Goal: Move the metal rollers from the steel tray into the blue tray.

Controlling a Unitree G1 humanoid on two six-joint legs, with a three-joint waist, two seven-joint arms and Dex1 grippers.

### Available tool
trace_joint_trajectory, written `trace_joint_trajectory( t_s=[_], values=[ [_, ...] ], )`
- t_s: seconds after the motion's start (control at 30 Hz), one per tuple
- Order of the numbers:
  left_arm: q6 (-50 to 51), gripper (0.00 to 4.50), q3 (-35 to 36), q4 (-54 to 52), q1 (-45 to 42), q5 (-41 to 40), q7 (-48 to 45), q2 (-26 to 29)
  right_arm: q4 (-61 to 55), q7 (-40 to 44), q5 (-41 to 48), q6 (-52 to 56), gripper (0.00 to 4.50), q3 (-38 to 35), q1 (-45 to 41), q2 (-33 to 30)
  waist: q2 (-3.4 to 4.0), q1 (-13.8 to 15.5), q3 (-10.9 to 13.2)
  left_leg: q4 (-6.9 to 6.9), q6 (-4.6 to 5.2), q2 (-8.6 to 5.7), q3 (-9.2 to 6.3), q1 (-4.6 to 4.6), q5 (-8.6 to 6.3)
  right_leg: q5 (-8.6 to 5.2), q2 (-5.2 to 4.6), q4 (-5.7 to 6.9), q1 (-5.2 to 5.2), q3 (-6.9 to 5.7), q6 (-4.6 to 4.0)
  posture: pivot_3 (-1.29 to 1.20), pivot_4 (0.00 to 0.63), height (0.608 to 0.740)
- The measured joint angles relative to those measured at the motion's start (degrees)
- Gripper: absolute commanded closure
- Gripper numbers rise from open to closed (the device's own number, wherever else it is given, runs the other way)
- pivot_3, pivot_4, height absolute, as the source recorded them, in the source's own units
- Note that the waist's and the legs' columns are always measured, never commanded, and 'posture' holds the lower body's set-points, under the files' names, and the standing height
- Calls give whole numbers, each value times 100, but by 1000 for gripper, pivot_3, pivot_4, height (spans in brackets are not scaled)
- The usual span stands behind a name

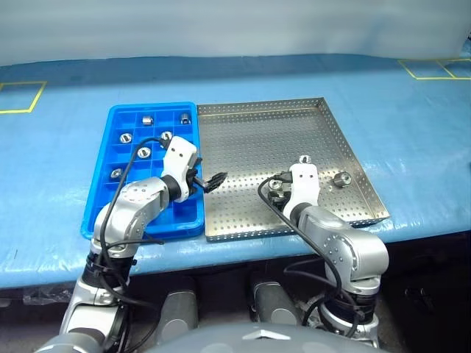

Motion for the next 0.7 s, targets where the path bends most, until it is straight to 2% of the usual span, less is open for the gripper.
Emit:
trace_joint_trajectory(
  t_s=[0.1,0.23,0.3,0.57,0.7],
  values=[
    [46,0,86,0,-2,-127,40,-194,-216,550,267,-266,3196,78,-80,-539,2,2,1,0,1,-2,-1,-2,0,0,-1,-4,2,-1,1,-91,150,740],
    [368,0,557,-1,-26,-626,156,-586,-590,1396,676,-913,3196,134,-130,-1157,1,-4,2,-1,1,-1,-4,-1,-1,0,2,-4,3,-4,2,-89,150,740],
    [637,0,963,-12,-28,-1122,276,-1022,-689,1735,859,-1191,3196,206,-129,-1418,0,-7,2,0,1,0,-3,-2,-1,0,2,-4,4,-3,4,-89,150,740],
    [1422,0,2411,-300,43,-3335,1374,-2393,-675,1967,1095,-1659,3196,437,-128,-1538,-2,3,2,7,1,-1,-3,5,-1,2,3,-4,14,-1,7,-75,150,740],
    [1549,0,2729,-370,357,-4309,2072,-2533,-624,1957,1143,-1778,3196,493,-129,-1539,-3,34,2,7,2,-1,-5,7,-1,2,4,-3,14,-1,6,-57,150,740]
  ],
)
